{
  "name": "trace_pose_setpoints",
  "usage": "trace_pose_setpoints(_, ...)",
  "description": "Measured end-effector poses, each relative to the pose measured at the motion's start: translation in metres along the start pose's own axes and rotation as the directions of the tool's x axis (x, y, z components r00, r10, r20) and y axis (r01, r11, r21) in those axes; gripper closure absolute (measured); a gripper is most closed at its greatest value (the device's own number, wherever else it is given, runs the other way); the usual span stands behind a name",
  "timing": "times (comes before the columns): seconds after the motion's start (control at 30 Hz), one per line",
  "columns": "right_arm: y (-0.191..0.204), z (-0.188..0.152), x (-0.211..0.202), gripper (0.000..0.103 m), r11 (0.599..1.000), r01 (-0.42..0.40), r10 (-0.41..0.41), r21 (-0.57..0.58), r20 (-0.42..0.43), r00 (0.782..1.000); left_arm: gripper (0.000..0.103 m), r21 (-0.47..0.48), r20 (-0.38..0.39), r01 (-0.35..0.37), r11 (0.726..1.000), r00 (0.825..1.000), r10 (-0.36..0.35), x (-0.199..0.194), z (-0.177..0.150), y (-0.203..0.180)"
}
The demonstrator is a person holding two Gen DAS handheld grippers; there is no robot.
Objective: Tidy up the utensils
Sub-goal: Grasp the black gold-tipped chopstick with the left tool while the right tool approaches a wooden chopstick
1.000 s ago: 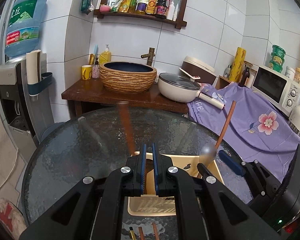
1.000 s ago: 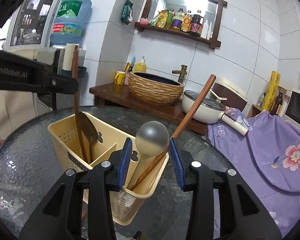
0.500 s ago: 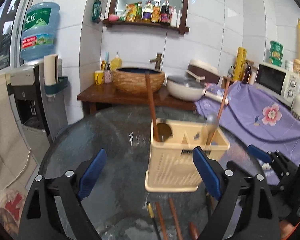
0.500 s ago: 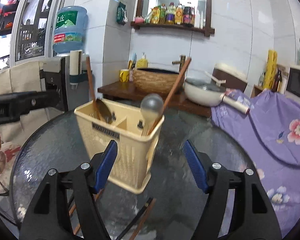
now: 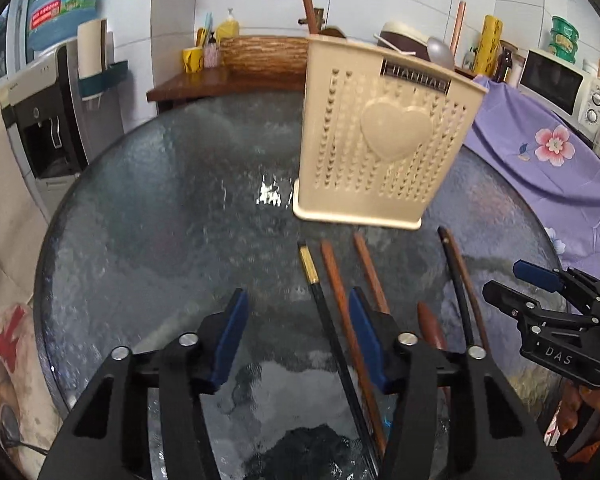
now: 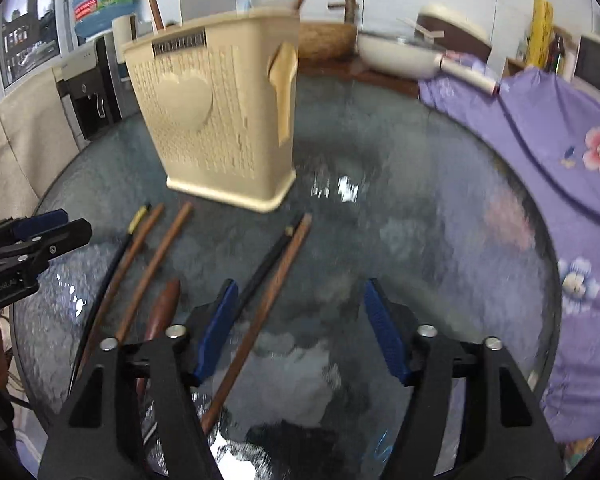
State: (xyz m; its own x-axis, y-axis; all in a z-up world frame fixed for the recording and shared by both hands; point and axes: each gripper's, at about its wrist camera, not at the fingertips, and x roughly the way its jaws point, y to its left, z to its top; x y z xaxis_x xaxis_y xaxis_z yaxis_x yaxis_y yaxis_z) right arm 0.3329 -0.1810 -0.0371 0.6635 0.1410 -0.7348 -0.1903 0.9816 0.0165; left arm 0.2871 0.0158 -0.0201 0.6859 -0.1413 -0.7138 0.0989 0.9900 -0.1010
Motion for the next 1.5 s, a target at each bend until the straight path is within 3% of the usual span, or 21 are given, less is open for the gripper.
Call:
trace_pose_setpoints(0.1,0.001,-0.008,0.005,0.050,1.000,-0.006,0.007,0.020,-0.032,0.999,0.062,-0.013,-0.027,0.002,1.000,1.000,-0.002,0.007,-0.007,0.001)
trace_pose_setpoints(0.53,0.009,-0.009,0.014,0.061,0.999,-0.003,0.006,0.037,-0.087,0.996,0.079,0.015,-0.066,0.003,1.000,0.998,-0.002,0.019,-0.014,-0.013)
trace_pose_setpoints(1.17,-0.001,0.023,0.041,0.077,0.998,0.003,0.004,0.057,-0.124,0.992,0.088,0.003,-0.097,0.014,1.000,0.995,-0.014,0.040,0.006,-0.009)
trace_pose_setpoints(1.5,0.001,0.041,0.057,0.083,0.999,0.014,-0.006,0.052,-0.140,0.990,0.094,0.030,-0.096,-0.013,0.999,0.995,0.016,0.052,0.015,-0.017)
